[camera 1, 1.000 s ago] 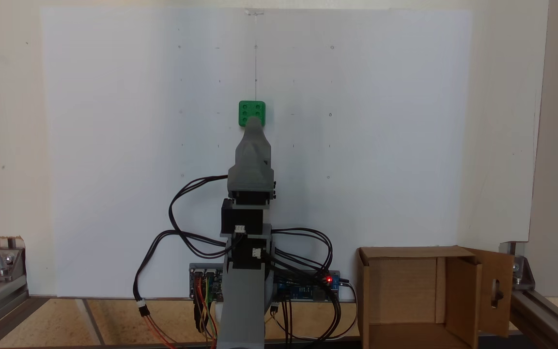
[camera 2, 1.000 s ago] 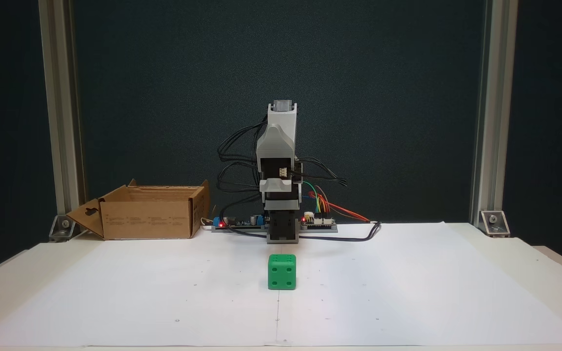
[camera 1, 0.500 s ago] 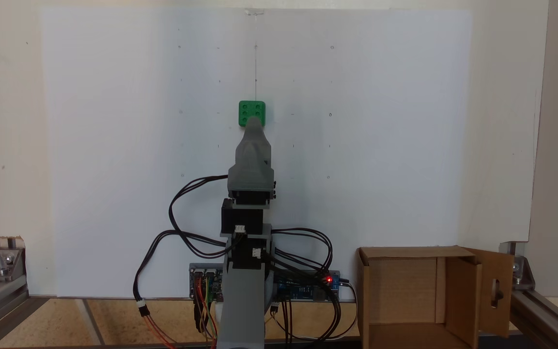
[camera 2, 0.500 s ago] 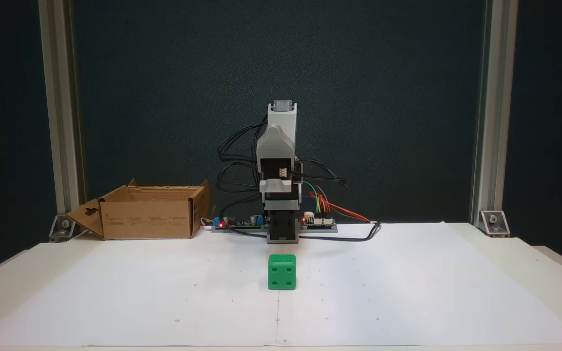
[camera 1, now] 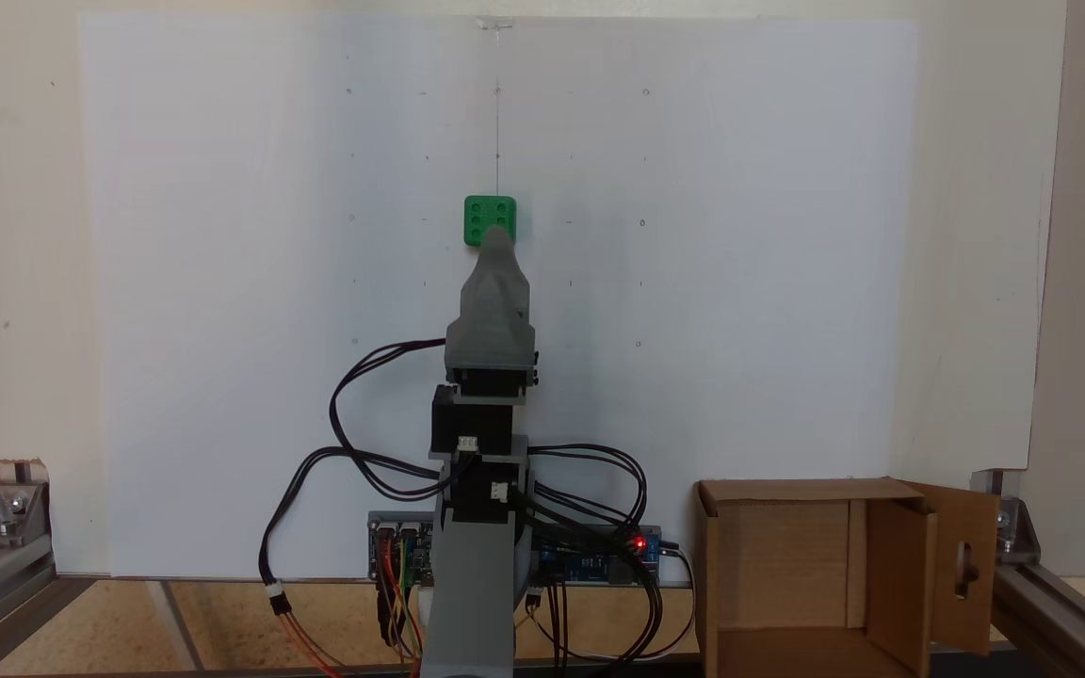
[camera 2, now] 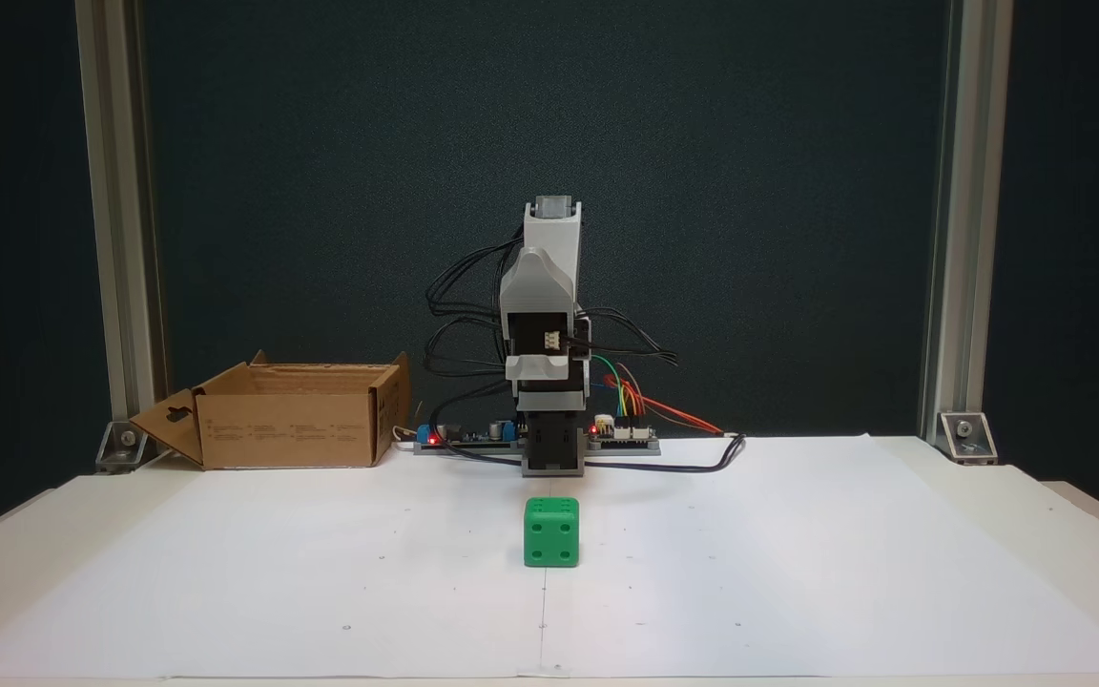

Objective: Grasp a green dice and put it in the bin.

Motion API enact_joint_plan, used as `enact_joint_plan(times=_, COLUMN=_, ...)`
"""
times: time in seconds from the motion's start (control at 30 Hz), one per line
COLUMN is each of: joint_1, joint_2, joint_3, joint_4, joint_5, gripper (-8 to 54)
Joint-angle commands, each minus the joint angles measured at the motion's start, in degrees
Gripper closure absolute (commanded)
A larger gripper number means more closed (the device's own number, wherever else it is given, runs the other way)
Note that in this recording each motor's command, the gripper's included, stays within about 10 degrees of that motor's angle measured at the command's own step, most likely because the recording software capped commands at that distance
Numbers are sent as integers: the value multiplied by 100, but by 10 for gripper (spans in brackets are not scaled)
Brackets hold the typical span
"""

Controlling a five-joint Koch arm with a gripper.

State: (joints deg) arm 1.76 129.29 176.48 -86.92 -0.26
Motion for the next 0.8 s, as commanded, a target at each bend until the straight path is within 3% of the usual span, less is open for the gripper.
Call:
enact_joint_plan(times=0.0, joint_1=0, joint_2=624, joint_3=272, joint_4=0, joint_5=-35, gripper=15)
enact_joint_plan(times=0.4, joint_1=26, joint_2=633, joint_3=185, joint_4=88, joint_5=-53, gripper=29)
enact_joint_plan(times=0.77, joint_1=70, joint_2=624, joint_3=-2549, joint_4=4243, joint_5=9, gripper=25)
